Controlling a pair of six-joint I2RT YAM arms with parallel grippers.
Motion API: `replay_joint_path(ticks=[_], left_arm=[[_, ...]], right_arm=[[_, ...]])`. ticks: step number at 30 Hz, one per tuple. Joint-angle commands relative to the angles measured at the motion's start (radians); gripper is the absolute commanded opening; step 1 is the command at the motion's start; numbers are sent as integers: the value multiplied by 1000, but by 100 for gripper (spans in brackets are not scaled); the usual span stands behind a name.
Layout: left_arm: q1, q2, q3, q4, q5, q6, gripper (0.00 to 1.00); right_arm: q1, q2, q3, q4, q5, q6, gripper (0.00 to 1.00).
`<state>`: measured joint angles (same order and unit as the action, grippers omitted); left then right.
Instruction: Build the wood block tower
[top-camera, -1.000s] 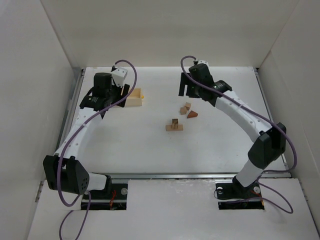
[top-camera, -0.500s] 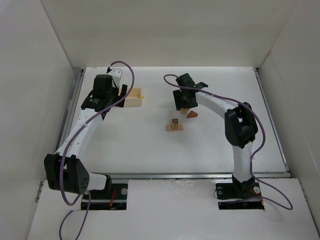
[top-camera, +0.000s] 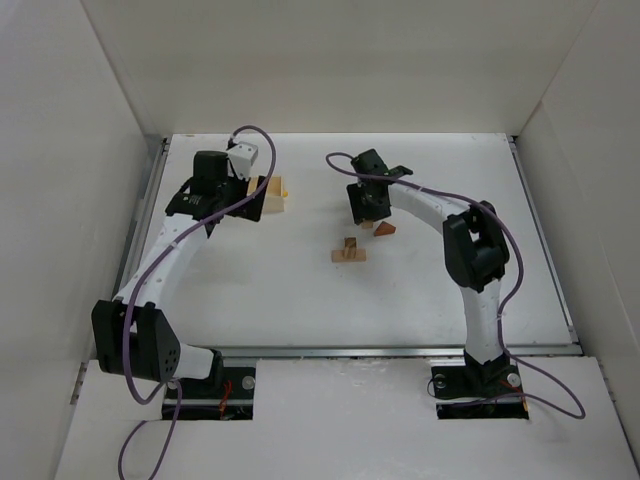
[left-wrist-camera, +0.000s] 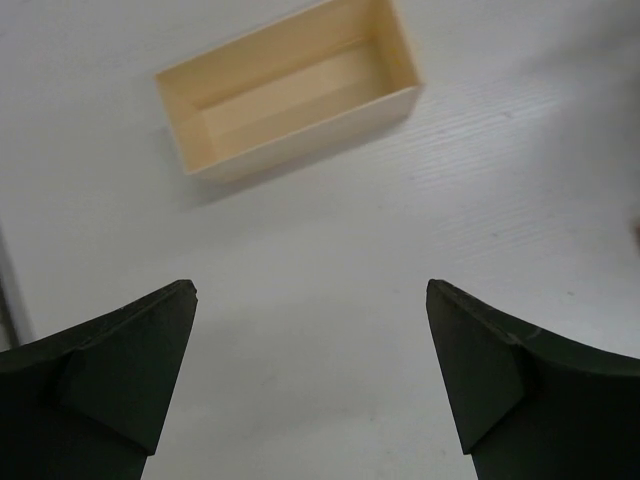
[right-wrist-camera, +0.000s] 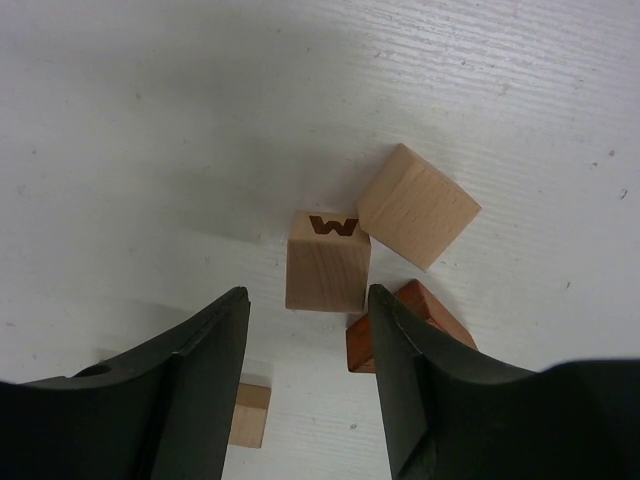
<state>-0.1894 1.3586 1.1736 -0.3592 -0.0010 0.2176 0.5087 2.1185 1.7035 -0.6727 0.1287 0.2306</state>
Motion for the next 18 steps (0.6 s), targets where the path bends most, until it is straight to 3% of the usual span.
replay_joint_path(ticks=[1, 2, 5, 15, 18], left_arm=[[-5, -3, 51, -36, 339, 9, 99], [-5, -3, 41, -47, 483, 19, 99], [-5, -3, 20, -47, 611, 31, 99], [-5, -3, 0, -47, 547, 40, 99], [-5, -3, 0, -47, 547, 49, 99]], right_arm=[[-1, 11, 25, 42, -26, -10, 56], [-1, 11, 25, 42, -26, -10, 56], [-1, 21, 34, 42, -26, -10, 55], [-1, 43, 35, 24, 46, -1, 53], [-1, 43, 35, 24, 55, -1, 43]])
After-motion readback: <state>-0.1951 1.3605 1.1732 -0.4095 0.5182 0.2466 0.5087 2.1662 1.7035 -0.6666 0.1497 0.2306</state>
